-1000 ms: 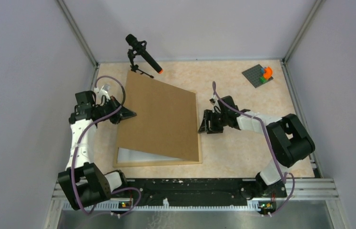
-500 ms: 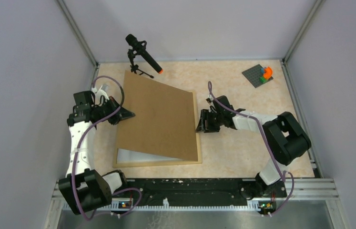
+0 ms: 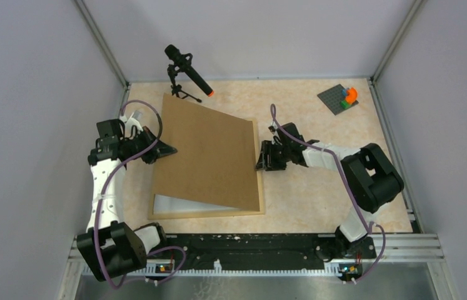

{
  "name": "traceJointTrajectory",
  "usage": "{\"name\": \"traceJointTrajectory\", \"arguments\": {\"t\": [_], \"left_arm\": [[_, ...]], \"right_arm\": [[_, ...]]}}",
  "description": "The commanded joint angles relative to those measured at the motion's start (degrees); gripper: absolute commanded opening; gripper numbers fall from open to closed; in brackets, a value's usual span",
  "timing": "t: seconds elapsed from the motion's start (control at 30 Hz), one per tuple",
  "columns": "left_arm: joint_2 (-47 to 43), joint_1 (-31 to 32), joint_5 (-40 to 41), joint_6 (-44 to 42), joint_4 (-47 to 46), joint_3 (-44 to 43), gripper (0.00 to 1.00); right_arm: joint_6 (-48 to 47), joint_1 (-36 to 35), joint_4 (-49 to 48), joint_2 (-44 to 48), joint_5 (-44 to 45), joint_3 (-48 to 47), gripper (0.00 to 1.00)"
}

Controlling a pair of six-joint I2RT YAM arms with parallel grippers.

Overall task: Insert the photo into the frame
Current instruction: Adjust the photo frame at the center of the board.

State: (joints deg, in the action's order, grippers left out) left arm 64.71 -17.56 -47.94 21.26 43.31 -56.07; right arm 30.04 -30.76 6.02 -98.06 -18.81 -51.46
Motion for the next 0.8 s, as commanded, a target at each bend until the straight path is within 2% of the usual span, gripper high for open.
{"name": "traceJointTrajectory", "arguments": {"t": [0.0,0.07,0.17,0.27,0.33,0.4,0.57,0.77], "left_arm": [[-2.4,-0.5,5.2,1.8,-4.2,-0.6,0.00],[-3.7,-0.5,0.5,5.1,-7.4,-0.1,0.00],[-6.5,-0.6,-7.9,13.2,-19.2,3.5,0.00],[-7.7,-0.6,-12.1,19.7,-27.1,5.4,0.00],[-7.7,-0.6,-13.4,21.7,-29.2,4.9,0.00],[-7.3,-0.6,-13.1,20.4,-25.9,2.5,0.00],[-6.7,-0.7,-8.7,11.1,-13.5,-5.4,0.00],[-7.2,-0.2,-4.7,5.6,-5.7,-10.2,0.00]], "right_arm": [[-1.9,-0.4,1.9,-0.7,5.9,-0.5,0.47],[-2.2,-0.4,1.4,-0.8,4.8,-0.4,0.48],[-1.9,-0.4,0.1,-0.8,2.7,-0.1,0.50],[-0.4,0.4,-2.2,-0.3,0.0,0.8,0.54],[1.3,1.4,-4.5,0.5,-2.7,2.0,0.54],[1.2,2.0,-4.8,0.9,-3.5,2.1,0.55],[-1.4,2.0,-1.9,0.9,-1.4,0.6,0.53],[-4.6,1.4,3.3,0.5,2.4,-2.3,0.52]]}}
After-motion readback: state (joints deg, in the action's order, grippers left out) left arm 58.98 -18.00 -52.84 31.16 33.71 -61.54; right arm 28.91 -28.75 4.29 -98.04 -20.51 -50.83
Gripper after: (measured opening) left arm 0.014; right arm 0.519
